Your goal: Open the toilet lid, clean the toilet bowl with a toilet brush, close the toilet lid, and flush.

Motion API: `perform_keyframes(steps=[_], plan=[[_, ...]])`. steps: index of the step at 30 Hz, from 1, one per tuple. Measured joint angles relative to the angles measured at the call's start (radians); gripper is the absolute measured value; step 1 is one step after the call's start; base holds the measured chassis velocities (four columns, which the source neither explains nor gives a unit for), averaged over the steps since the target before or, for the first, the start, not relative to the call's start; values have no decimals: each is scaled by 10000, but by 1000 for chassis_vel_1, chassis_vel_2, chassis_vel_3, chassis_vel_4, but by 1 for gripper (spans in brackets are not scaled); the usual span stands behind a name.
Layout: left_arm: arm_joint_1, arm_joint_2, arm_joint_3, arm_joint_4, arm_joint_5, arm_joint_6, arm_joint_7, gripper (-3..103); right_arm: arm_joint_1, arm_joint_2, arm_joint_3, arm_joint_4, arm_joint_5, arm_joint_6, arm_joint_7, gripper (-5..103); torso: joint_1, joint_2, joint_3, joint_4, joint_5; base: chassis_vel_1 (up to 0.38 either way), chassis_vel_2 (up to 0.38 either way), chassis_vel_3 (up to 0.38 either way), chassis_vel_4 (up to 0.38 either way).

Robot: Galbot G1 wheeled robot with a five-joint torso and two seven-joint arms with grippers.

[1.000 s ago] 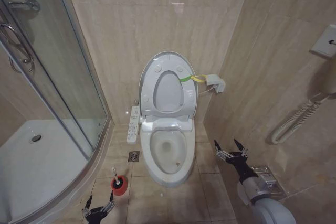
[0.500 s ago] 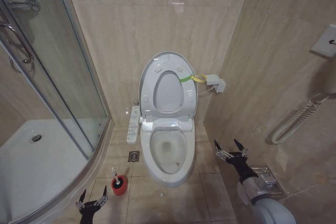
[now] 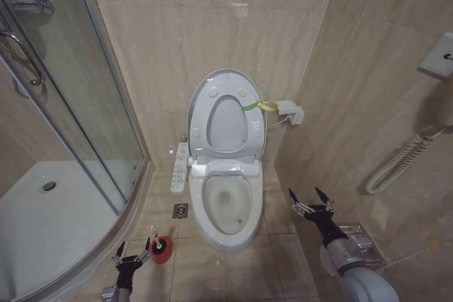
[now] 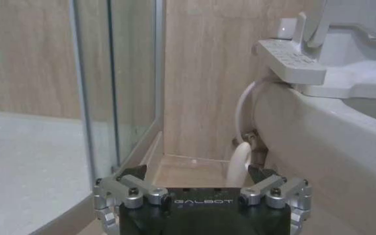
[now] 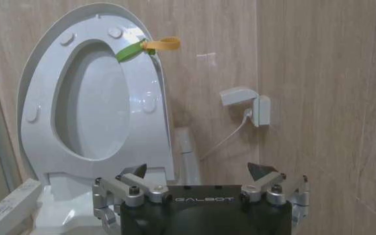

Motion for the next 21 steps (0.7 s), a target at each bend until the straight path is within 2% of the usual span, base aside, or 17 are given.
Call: perform_keyframes(steps=[5, 13, 21], plan=[[-337, -62, 122, 429, -5, -77, 100, 100, 0, 0, 0, 0, 0, 0, 0, 100, 0, 0, 0, 0, 1, 0, 0, 0, 0], [-1542, -219, 218, 1627, 8, -292, 405, 100, 0, 0, 0, 0, 0, 0, 0, 100, 0, 0, 0, 0, 1, 0, 0, 0, 0], [-1985, -460, 356, 1797, -235, -329, 572, 100, 0, 0, 0, 0, 0, 0, 0, 100, 0, 0, 0, 0, 2, 0, 0, 0, 0]])
